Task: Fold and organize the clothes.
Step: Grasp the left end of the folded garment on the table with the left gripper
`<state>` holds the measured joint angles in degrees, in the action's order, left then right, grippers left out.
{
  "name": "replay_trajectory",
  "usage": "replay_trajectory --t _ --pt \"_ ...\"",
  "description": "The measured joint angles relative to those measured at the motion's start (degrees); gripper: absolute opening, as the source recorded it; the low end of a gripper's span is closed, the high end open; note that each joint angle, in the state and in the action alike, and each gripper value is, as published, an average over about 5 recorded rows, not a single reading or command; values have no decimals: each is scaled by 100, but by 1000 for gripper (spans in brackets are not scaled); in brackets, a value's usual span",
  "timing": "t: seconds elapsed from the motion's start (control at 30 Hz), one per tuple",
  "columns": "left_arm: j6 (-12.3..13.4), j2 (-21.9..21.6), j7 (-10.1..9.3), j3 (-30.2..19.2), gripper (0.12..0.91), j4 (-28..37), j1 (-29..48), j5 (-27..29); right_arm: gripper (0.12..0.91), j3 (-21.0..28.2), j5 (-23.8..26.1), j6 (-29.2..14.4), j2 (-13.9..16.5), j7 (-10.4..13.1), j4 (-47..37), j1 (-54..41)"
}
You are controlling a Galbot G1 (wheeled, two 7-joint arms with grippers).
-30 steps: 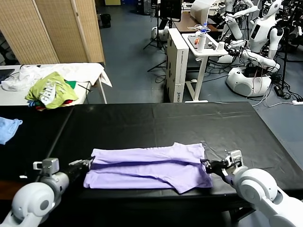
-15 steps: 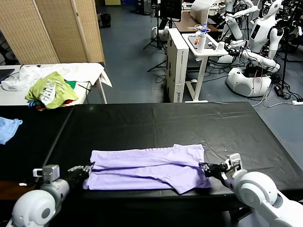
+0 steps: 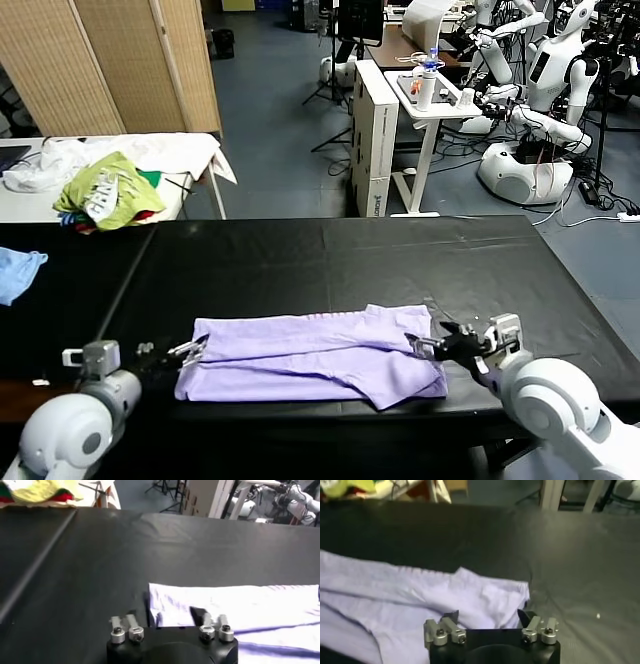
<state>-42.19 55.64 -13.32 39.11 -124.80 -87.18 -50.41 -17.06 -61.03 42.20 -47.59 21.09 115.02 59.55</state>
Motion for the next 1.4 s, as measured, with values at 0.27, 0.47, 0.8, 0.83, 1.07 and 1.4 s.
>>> replay_trajectory --t 0.27,0.47,0.8,0.83,1.07,1.4 --pt "0 -116 -12 41 906 14 113 -67 907 135 274 0 -453 -27 -582 -238" --pt "0 -136 16 -122 907 279 547 -85 907 147 369 0 -600 -32 -785 -276" --pt "0 40 45 -476 907 930 1254 -82 903 144 510 -55 -722 -44 -967 -237" --pt "0 54 49 -507 907 996 1320 -85 900 143 520 -63 -729 -48 -971 -223" --pt "0 157 84 -652 907 1352 1641 -91 689 142 611 -102 -743 -129 -1027 -176" --pt "0 277 146 -724 907 1547 1697 -63 178 132 819 -358 -835 -90 -1002 -73"
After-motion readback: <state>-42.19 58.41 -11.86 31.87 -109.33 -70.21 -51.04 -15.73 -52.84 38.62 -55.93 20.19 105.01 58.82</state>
